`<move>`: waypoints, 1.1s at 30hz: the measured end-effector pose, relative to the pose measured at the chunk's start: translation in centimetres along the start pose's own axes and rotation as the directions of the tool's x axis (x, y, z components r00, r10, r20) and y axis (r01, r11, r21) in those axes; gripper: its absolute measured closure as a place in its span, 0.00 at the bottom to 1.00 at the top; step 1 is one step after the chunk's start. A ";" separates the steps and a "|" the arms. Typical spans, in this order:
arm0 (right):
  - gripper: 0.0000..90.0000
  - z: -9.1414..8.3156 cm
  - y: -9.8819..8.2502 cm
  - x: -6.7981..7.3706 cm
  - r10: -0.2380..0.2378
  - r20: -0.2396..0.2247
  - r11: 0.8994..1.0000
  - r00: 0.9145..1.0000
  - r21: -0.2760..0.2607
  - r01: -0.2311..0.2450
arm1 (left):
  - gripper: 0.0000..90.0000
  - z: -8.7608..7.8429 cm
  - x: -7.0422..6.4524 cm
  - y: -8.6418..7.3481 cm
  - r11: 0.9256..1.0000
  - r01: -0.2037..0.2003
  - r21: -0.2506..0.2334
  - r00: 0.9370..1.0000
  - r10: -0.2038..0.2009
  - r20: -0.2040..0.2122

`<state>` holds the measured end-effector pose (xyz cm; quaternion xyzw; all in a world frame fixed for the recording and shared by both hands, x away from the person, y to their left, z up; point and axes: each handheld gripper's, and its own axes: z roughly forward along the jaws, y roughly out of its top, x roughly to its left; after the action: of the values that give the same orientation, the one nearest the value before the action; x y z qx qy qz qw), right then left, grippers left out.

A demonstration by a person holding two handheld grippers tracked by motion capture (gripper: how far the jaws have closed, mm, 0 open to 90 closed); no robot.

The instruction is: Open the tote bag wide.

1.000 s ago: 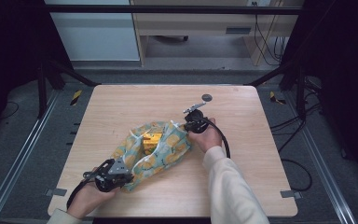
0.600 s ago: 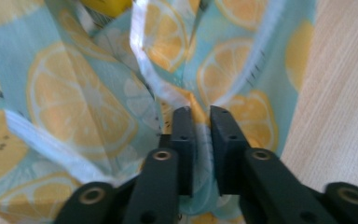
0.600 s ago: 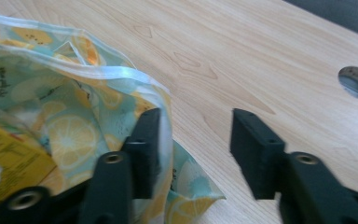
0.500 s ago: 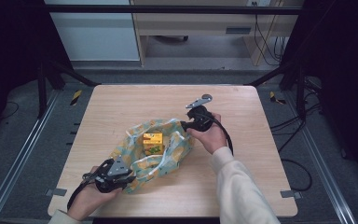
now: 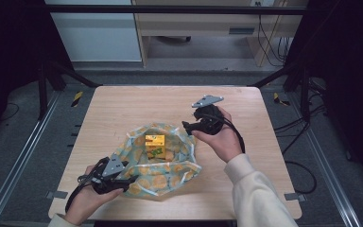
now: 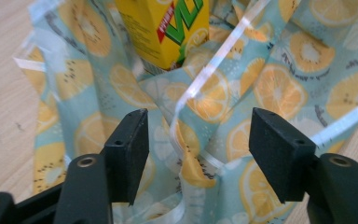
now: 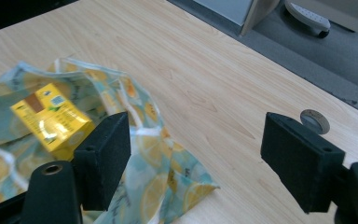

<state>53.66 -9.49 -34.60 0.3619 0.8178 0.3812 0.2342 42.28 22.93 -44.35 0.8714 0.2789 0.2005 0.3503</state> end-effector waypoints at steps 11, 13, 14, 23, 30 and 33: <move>0.24 -5.1 -4.9 2.8 -0.006 -0.022 0.999 1.000 -0.049 0.005 | 0.37 -1.7 2.3 0.9 1.000 0.015 -0.020 0.997 -0.017 -0.079; 0.24 -5.5 -6.3 3.3 0.010 -0.034 0.999 0.999 -0.045 -0.012 | 0.37 -1.8 3.2 1.2 0.999 0.024 -0.029 0.995 -0.027 -0.097; 0.24 -5.5 -6.9 3.6 0.014 -0.041 0.999 0.999 -0.041 -0.016 | 0.37 -1.7 3.5 1.4 0.999 0.024 -0.028 0.994 -0.027 -0.104; 0.20 -1.9 -10.6 5.8 0.069 -0.118 0.997 0.991 0.046 -0.064 | 0.38 2.4 6.7 2.9 0.999 0.032 0.019 0.991 -0.029 -0.129; 0.41 1.6 -12.4 6.5 0.086 -0.139 0.984 0.986 0.170 -0.062 | 0.63 5.2 7.5 2.5 0.998 0.035 0.050 0.996 -0.031 -0.084; 0.70 2.4 -12.9 6.5 0.072 -0.148 0.981 0.986 0.190 -0.043 | 0.81 5.7 7.7 2.4 0.997 0.028 0.067 0.997 -0.022 -0.079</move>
<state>45.87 -9.16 -46.98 0.3751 0.8548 0.3364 0.1245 52.09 23.46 -45.29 0.8708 0.3099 0.2205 0.3117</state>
